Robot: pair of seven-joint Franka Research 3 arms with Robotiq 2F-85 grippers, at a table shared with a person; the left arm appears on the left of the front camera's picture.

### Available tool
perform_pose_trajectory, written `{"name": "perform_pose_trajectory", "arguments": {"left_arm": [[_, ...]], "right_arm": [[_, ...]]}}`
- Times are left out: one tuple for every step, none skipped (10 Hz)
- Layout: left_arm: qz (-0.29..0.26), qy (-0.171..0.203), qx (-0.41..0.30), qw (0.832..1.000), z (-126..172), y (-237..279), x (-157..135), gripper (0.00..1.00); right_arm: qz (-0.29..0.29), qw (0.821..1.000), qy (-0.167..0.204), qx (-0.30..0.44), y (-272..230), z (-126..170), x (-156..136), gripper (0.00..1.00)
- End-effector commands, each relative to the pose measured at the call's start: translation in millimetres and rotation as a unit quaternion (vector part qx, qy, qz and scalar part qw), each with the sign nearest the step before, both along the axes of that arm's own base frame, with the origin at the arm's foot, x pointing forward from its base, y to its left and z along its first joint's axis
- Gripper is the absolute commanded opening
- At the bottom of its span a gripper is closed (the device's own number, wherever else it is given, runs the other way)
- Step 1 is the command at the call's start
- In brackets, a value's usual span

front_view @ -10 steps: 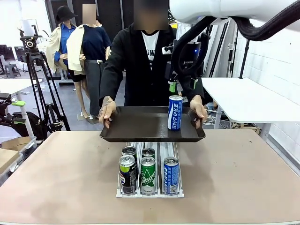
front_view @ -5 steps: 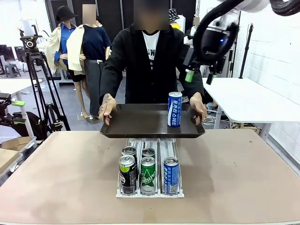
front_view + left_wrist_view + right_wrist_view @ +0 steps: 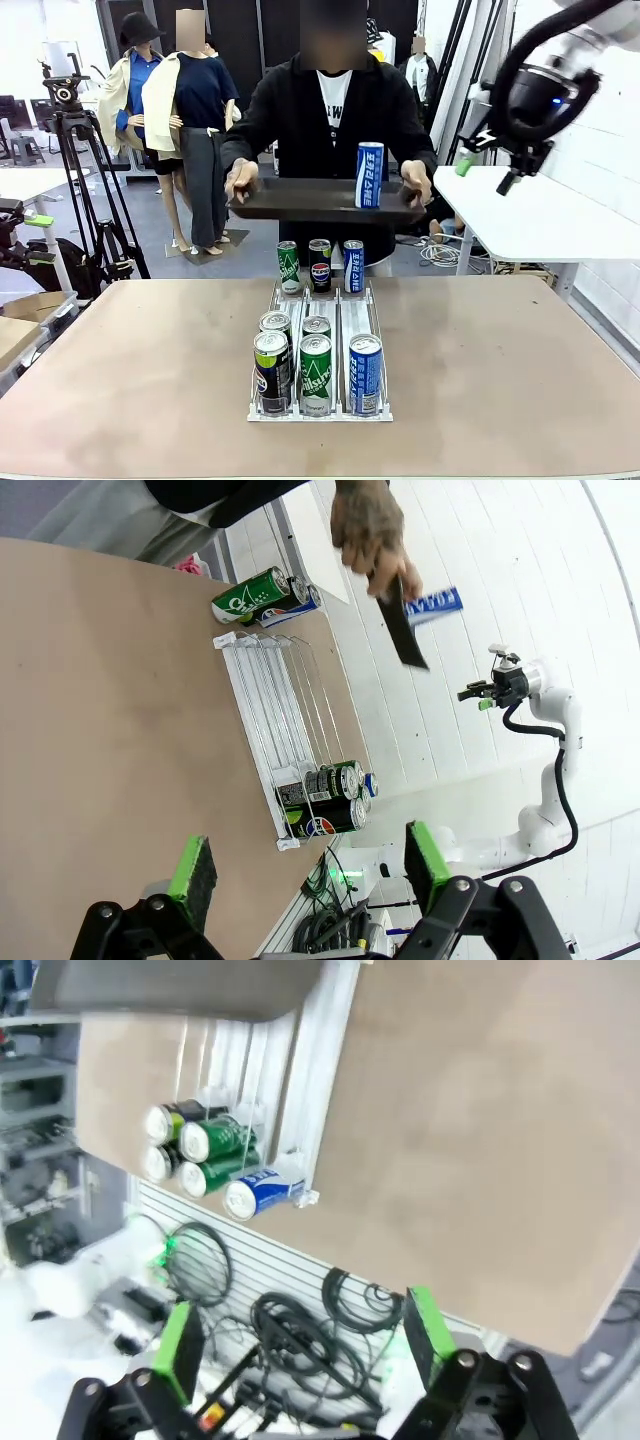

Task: Retrieve and hand over the desired beverage to the person.
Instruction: Pick up another can of the same type that the person held from the Automatic Can Dispenser.

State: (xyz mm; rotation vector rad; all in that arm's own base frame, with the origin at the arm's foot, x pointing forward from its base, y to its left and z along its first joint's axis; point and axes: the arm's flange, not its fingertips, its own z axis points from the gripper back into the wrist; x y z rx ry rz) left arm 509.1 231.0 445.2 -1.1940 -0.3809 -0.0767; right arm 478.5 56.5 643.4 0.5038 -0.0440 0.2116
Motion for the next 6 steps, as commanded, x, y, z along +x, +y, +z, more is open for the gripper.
{"name": "perform_pose_trajectory", "arguments": {"left_arm": [[0.006, 0.003, 0.002, 1.0, 2.3, -0.8, 0.5, 1.0], [0.006, 0.003, 0.002, 1.0, 2.3, -0.8, 0.5, 1.0], [0.006, 0.003, 0.002, 1.0, 2.3, -0.8, 0.5, 1.0], [0.006, 0.003, 0.002, 1.0, 2.3, -0.8, 0.5, 1.0], [0.006, 0.003, 0.002, 1.0, 2.3, -0.8, 0.5, 1.0], [0.006, 0.003, 0.002, 1.0, 2.3, -0.8, 0.5, 1.0]], "right_arm": [[-0.045, 0.998, -0.005, 0.037, -41.0, -23.6, -9.8, 1.0], [-0.061, 0.996, 0.009, 0.062, -63.9, -37.1, -14.6, 1.0], [-0.072, 0.993, 0.014, 0.091, -84.5, -50.0, -16.1, 1.0], [-0.087, 0.988, 0.024, 0.121, -105.0, -65.9, -19.0, 1.0], [-0.092, 0.981, 0.034, 0.167, -122.5, -84.4, -23.5, 1.0], [-0.087, 0.974, 0.032, 0.208, -132.2, -100.1, -31.5, 1.0]]}}
